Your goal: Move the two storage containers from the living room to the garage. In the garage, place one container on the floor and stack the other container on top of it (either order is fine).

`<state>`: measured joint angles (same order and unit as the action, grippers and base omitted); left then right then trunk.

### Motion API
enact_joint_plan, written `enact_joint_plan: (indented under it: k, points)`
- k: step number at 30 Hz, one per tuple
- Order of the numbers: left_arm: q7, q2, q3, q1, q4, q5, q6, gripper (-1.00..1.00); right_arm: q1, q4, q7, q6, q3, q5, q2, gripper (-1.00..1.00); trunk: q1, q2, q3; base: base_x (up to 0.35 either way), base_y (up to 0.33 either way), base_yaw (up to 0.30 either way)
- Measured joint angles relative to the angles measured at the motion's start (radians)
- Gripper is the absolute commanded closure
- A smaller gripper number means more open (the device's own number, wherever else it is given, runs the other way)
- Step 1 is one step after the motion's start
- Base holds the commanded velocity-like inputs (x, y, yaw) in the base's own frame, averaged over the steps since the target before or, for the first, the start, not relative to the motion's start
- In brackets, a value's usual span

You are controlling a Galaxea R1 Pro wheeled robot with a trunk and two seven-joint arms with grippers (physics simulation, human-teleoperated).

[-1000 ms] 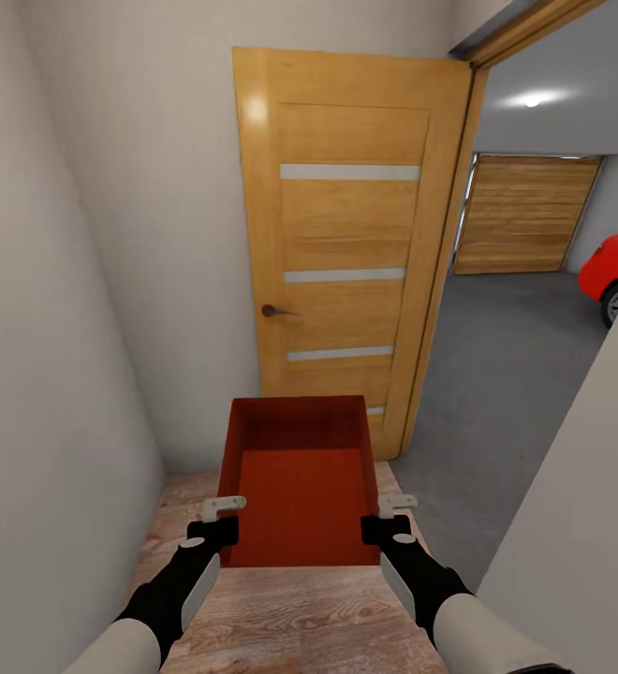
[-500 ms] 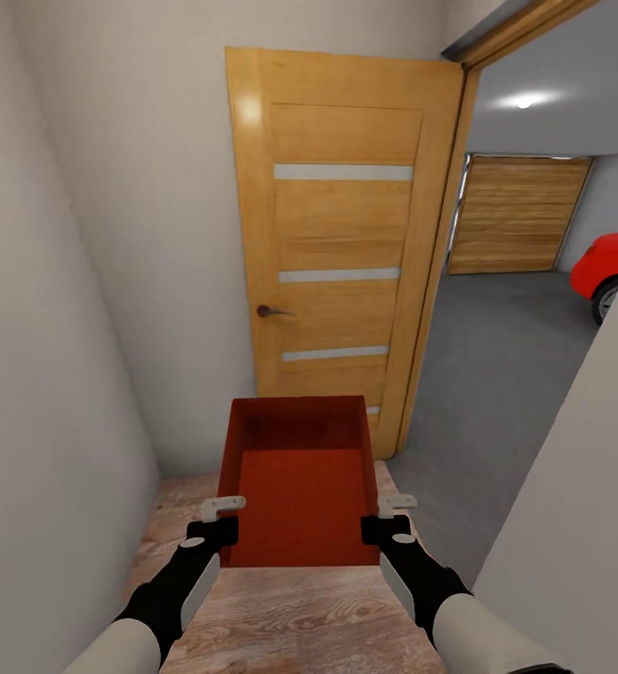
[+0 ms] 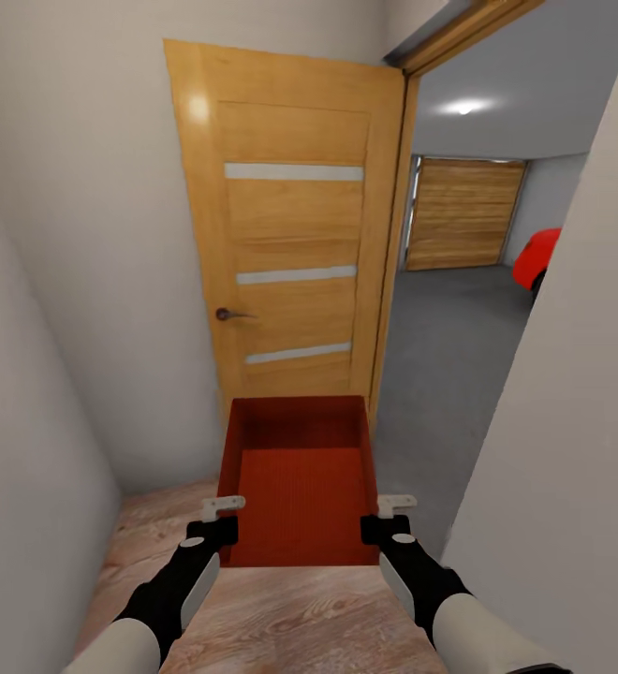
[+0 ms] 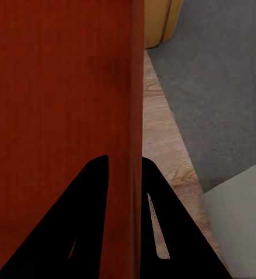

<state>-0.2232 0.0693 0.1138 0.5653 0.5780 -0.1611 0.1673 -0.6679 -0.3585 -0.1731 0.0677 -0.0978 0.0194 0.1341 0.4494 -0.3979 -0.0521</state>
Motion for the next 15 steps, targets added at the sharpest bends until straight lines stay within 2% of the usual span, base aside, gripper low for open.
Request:
enact_joint_plan:
  k: [9,15]
  points:
    - [0.000,0.000,-0.001,0.000,0.000,0.001,0.001,1.00,0.001,0.000,0.000,0.000,0.000,0.000,0.000,1.00,0.000,0.000,0.000,0.151,0.226,-0.273]
    - [0.000,-0.001,0.001,0.000,0.001,-0.001,0.001,1.00,0.000,0.000,0.001,0.000,0.001,-0.001,0.000,1.00,0.000,0.000,0.000,0.175,0.232,-0.059]
